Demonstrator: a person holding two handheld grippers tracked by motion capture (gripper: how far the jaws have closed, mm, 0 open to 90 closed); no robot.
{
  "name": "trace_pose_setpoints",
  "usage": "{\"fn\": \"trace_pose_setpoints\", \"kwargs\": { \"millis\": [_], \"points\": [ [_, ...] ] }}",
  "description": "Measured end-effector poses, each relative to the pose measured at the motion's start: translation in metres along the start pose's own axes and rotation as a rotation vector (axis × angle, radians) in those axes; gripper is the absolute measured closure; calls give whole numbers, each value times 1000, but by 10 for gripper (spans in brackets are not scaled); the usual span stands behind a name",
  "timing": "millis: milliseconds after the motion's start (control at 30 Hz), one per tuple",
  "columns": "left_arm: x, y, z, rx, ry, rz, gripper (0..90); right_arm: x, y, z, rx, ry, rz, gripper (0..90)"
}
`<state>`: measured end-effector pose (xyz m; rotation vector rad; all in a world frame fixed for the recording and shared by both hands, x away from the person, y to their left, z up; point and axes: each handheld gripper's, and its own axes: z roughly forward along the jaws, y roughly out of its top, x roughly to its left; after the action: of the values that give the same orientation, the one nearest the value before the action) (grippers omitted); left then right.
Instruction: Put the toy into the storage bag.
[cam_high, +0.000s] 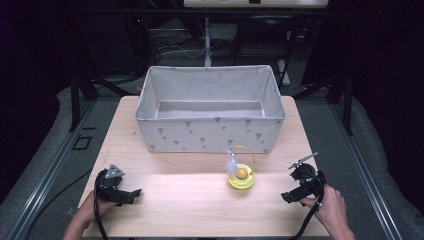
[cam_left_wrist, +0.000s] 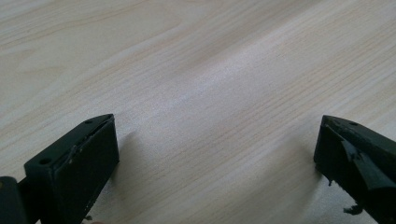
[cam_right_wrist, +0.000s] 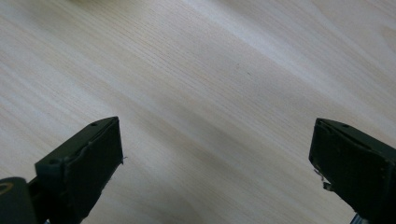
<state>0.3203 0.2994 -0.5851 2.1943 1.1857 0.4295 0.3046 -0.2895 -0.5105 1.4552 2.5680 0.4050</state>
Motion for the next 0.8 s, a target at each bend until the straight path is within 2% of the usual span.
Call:
{"fn": "trace_pose_setpoints", "kwargs": {
  "millis": [200,467,500,533,600,633,733,767,800],
  "points": [
    [0,0,0,3,-4,2,0,3,1,-2,6,2,-8,28],
    [0,-1,0,-4,5,2,0,11,6,-8,16,8,-48,33],
    [0,-1,0,-3,5,1,0,16,8,-10,-7,14,-40,33],
    [0,-1,0,-2,5,-1,0,16,10,-12,13,12,-65,33],
    [0,-1,0,-2,5,-1,0,20,13,-15,1,13,-74,32],
    [0,-1,0,-2,5,-1,0,22,15,-18,14,8,-91,32],
    [-1,-1,0,-2,5,-3,0,28,19,-22,-3,16,-104,28],
    [-1,-1,0,-2,5,-3,0,29,22,-23,7,14,-119,24],
    [-1,-1,0,0,4,-3,0,33,27,-26,-5,4,-137,16]
  ]
}}
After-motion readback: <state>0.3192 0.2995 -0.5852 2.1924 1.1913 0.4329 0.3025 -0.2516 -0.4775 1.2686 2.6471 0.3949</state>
